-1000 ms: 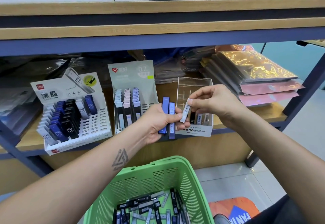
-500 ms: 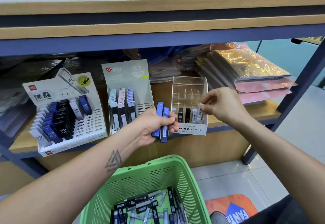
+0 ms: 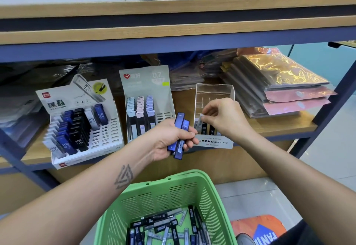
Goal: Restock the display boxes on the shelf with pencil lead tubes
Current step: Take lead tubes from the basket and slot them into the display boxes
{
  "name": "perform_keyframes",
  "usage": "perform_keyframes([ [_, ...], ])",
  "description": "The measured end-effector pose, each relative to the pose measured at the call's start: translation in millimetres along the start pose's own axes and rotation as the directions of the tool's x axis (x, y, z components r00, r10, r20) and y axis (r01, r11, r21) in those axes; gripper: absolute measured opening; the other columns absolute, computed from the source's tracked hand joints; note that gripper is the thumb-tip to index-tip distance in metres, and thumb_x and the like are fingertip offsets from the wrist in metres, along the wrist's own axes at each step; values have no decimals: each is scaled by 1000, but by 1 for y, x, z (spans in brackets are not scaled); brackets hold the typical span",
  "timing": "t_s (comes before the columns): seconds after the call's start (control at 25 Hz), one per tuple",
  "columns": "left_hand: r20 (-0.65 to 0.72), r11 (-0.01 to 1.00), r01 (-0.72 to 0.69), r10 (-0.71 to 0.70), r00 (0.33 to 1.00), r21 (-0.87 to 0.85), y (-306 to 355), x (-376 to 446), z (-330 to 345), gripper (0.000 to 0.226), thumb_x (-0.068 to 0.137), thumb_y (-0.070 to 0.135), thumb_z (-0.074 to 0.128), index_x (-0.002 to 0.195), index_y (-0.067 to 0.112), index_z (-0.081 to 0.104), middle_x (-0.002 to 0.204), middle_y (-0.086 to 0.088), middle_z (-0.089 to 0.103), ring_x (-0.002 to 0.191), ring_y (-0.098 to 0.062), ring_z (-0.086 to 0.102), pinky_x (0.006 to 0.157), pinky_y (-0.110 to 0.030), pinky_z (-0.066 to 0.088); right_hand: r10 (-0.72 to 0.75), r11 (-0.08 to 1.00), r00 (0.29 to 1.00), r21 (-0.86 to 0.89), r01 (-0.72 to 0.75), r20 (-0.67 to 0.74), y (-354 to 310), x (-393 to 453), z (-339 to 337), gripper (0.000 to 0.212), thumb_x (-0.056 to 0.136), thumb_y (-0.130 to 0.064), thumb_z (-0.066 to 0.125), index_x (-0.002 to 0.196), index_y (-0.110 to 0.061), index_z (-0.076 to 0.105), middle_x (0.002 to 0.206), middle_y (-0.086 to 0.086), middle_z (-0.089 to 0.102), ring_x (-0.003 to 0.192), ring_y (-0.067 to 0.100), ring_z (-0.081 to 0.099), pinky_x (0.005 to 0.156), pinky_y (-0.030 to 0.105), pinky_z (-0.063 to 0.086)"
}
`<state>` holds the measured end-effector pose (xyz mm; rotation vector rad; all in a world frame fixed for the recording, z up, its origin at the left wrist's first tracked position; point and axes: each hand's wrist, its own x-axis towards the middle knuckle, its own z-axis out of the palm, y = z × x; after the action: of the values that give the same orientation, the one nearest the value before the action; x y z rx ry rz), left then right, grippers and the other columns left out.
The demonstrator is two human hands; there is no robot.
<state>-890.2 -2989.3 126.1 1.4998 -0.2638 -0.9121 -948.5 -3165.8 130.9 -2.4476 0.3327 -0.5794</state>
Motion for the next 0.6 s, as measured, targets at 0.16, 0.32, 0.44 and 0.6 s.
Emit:
perform_keyframes([
  [0.16, 6, 1000, 3, -3, 1000, -15, 1, -1, -6, 14, 95, -9, 56, 107, -6, 61, 75, -20, 69, 55, -17, 58, 47, -20, 48, -5, 992, 1000, -124, 2, -19, 1, 0, 18, 5, 86, -26, 79, 90, -24, 76, 86, -10, 64, 90, 17, 62, 79, 37, 52],
  [0.32, 16, 998, 15, -14, 1000, -56, 1, -1, -7, 13, 94, -10, 56, 105, -4, 61, 74, -19, 68, 56, -16, 57, 48, -19, 48, -3, 970, 1000, -241, -5, -31, 1, -2, 33, 8, 88, -28, 77, 95, -24, 77, 101, -2, 64, 103, 24, 57, 84, 39, 45],
  [0.44, 23, 992, 50, -47, 999, -112, 1, 0, -8, 11, 94, -10, 56, 102, -4, 61, 76, -20, 68, 57, -17, 60, 50, -20, 50, -23, 935, 1000, -353, 18, -10, 2, -4, 37, 17, 91, -27, 73, 108, -23, 76, 109, 1, 63, 107, 26, 57, 86, 40, 42],
  [0.6, 48, 970, 110, -102, 994, -218, 3, -1, -9, 19, 92, -14, 46, 103, -8, 60, 84, -25, 69, 63, -22, 68, 58, -24, 56, -60, 956, 998, -289, 51, -23, -4, -7, 28, 20, 92, -19, 68, 110, -21, 76, 107, 0, 64, 103, 23, 60, 87, 40, 49],
])
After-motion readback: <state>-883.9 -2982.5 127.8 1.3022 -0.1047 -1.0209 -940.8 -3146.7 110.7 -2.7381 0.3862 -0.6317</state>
